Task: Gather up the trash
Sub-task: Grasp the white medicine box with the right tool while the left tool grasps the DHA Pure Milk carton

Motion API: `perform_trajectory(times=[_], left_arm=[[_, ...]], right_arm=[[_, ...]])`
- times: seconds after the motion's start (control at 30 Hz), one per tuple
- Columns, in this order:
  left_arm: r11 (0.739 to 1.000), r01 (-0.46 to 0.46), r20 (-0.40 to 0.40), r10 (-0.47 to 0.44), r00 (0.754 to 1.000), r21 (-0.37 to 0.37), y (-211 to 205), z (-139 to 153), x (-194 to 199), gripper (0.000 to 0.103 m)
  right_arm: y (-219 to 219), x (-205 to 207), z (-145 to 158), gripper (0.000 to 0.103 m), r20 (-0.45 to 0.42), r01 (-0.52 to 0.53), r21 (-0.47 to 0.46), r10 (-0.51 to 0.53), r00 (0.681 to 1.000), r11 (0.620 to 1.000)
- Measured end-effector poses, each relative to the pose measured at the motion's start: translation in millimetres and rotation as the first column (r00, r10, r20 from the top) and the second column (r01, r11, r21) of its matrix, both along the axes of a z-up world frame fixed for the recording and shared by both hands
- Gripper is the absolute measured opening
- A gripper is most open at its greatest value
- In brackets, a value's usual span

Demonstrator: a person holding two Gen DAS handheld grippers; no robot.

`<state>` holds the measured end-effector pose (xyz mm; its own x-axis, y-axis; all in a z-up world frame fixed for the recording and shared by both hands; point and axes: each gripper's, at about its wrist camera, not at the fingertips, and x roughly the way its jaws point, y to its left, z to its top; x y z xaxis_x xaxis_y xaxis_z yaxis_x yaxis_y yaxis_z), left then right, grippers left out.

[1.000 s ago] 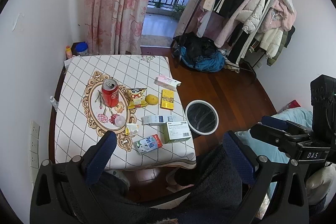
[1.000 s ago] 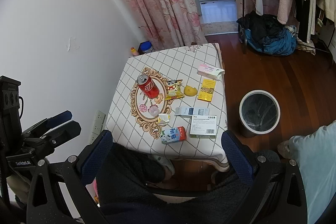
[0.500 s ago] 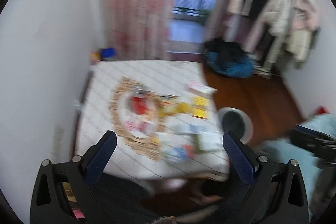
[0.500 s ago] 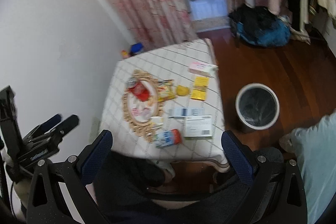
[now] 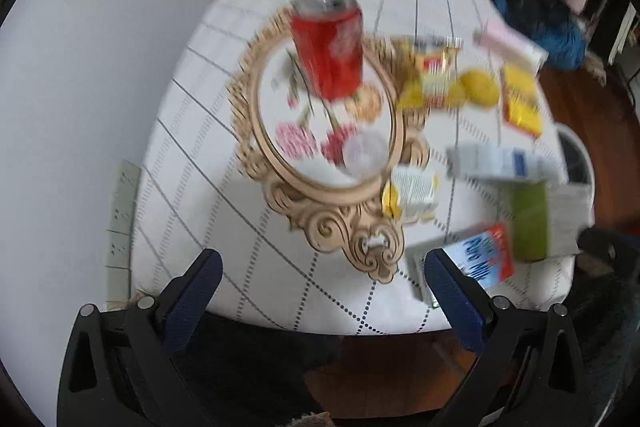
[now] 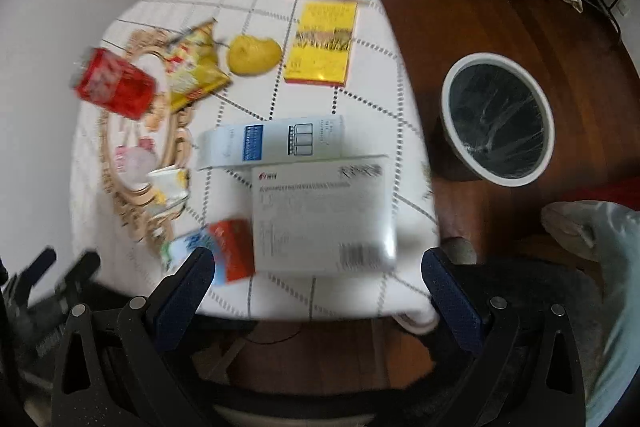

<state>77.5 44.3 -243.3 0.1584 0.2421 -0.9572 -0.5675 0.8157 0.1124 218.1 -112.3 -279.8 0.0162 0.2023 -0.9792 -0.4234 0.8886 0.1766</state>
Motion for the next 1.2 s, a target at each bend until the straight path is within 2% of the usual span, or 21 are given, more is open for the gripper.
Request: perform_trajectory(times=[0.1,0.2,0.23,0.3,0.33,0.43,0.57,0.6,0.63,0.67,0.73,0.8,0.83,0.87,0.9,0.93,1.0,1.03,1.07,1.2], left_arm=[[0.999,0.048,-0.025,-0.048,0.999,-0.008,-6,-11,6,0.103],[0.99,0.138,-0.021,-0.138,0.99,-0.005,-16,-11,16,0.103],[0.985,0.174,-0.017,-0.174,0.985,-0.005,-19,-9,18,0.103],[0.958,0.285,-0.017,-0.285,0.958,0.002,-35,-6,27,0.103],[0.942,0.335,-0.02,-0.335,0.942,-0.001,-41,-6,32,0.103],[0.865,0.501,-0.055,-0.501,0.864,-0.021,-69,-17,47,0.103],[0.748,0.655,-0.108,-0.663,0.741,-0.101,-101,-51,64,0.102],[0.736,0.668,-0.127,-0.677,0.725,-0.108,-104,-59,66,0.091],[0.729,0.675,-0.144,-0.685,0.714,-0.118,-106,-66,68,0.071],[0.732,0.668,-0.155,-0.682,0.715,-0.135,-105,-73,70,0.066],[0.754,0.641,-0.128,-0.657,0.743,-0.145,-100,-74,73,0.062],[0.819,0.548,-0.103,-0.568,0.817,-0.168,-84,-71,71,0.061],[0.862,0.466,-0.09,-0.49,0.867,-0.198,-72,-70,68,0.061],[0.897,0.379,-0.088,-0.407,0.909,-0.228,-60,-71,63,0.061],[0.932,0.251,-0.09,-0.282,0.955,-0.261,-42,-73,54,0.061],[0.946,0.138,-0.075,-0.167,0.983,-0.292,-26,-74,43,0.06],[0.945,0.002,-0.058,-0.022,0.998,-0.328,-7,-79,29,0.06],[0.931,-0.04,-0.053,0.022,0.998,-0.364,-1,-85,23,0.059],[0.927,-0.044,-0.051,0.027,0.998,-0.372,0,-87,22,0.059],[0.962,0.074,-0.064,-0.094,0.994,-0.263,-10,-91,31,0.061]], right_arm=[[16,5,-23,0.103,-0.006,0.012,-0.051,-0.012,1.0,0.999],[13,10,-38,0.091,-0.029,0.044,-0.059,-0.046,0.999,0.997],[6,11,-37,0.091,-0.035,0.056,-0.04,-0.057,0.998,0.998],[-6,12,-37,0.091,-0.044,0.075,-0.04,-0.077,0.996,0.996],[-19,13,-37,0.091,-0.052,0.1,-0.037,-0.102,0.993,0.994],[-47,15,-36,0.091,-0.062,0.156,-0.03,-0.157,0.986,0.987],[-71,16,-36,0.091,-0.078,0.206,-0.024,-0.208,0.975,0.978],[-74,15,-36,0.091,-0.081,0.211,-0.022,-0.212,0.974,0.977],[-77,13,-36,0.091,-0.082,0.213,-0.02,-0.214,0.973,0.977],[-78,12,-36,0.091,-0.081,0.212,-0.02,-0.213,0.974,0.977],[-76,9,-36,0.091,-0.087,0.206,-0.012,-0.206,0.975,0.978],[-71,8,-35,0.091,-0.089,0.198,-0.006,-0.198,0.976,0.98],[-63,6,-36,0.091,-0.092,0.189,0.001,-0.188,0.978,0.982],[-56,5,-37,0.091,-0.094,0.177,0.003,-0.176,0.98,0.984],[-51,2,-37,0.091,-0.095,0.169,0.004,-0.168,0.981,0.986],[-38,0,-39,0.091,-0.096,0.146,0.01,-0.144,0.985,0.989],[-26,-2,-39,0.093,-0.072,0.114,-0.015,-0.114,0.991,0.993],[-16,-3,-39,0.094,-0.058,0.084,-0.031,-0.086,0.995,0.996],[-10,-3,-41,0.094,-0.059,0.064,-0.048,-0.066,0.996,0.997],[-6,-1,-43,0.094,-0.085,0.042,-0.055,-0.047,0.995,0.998]])
